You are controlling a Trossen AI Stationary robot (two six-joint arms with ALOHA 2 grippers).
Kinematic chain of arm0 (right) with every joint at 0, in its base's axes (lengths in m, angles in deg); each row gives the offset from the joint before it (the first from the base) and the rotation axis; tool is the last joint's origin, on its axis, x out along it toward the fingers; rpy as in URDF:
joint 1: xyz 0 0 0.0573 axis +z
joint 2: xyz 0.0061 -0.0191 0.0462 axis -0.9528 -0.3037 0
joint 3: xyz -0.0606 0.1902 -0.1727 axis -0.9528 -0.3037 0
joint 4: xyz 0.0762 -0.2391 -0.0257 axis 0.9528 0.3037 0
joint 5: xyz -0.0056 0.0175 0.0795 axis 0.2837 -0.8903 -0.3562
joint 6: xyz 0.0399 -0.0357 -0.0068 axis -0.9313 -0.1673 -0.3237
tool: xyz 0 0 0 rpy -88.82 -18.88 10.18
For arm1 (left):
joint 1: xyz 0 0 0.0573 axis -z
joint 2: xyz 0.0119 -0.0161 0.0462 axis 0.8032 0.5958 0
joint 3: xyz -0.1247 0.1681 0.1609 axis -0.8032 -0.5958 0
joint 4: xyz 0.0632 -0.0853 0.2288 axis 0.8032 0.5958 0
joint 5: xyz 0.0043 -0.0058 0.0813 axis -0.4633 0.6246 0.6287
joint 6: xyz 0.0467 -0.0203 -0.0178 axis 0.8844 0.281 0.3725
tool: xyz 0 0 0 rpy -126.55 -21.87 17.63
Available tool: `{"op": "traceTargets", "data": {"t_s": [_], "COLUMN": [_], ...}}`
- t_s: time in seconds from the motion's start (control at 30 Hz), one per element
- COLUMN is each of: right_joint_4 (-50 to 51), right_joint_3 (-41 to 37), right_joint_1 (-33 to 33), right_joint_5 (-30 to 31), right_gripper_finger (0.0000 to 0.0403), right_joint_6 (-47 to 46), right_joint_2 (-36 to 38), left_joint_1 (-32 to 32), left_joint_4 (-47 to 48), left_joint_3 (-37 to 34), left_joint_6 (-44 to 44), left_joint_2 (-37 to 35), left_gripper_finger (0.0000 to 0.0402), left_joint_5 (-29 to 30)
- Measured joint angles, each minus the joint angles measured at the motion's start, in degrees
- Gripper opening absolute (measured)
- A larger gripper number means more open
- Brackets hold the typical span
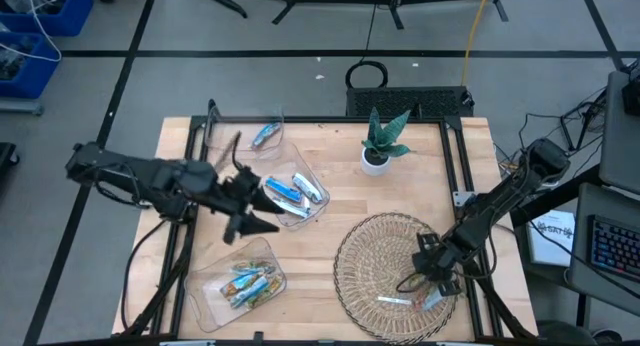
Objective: Pick and place Granola Bars by type
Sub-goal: Put the red granola bar into the top transparent bin
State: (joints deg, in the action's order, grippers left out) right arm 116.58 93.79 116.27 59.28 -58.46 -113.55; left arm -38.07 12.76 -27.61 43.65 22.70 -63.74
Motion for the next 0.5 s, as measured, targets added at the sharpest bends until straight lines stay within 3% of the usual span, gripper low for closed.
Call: {"op": "traceTargets", "data": {"t_s": [0.07,0.27,0.37,0.5], "right_joint_4": [-0.55,4.39,5.06,-1.81], "right_joint_3": [-0.06,5.91,12.31,20.19], "right_joint_1": [-1.29,-7.36,-11.83,-18.34], "right_joint_5": [-2.39,-4.41,1.00,11.26], "right_gripper_finger": [0.0030,0.0018,0.0015,0.0012], "right_joint_6": [-0.34,-0.70,1.25,7.12], "right_joint_2": [0.49,5.57,8.30,10.09], "left_joint_1": [2.39,7.43,7.52,7.03], "left_joint_4": [-0.69,-1.18,-6.55,-20.89], "left_joint_3": [0.01,0.00,-0.02,-0.03], "left_joint_6": [-1.23,3.24,11.76,30.64], "left_joint_2": [2.20,10.09,14.07,18.36], "left_gripper_finger": [0.0285,0.0285,0.0285,0.0285], "left_joint_5": [4.46,22.45,27.50,30.53]}}
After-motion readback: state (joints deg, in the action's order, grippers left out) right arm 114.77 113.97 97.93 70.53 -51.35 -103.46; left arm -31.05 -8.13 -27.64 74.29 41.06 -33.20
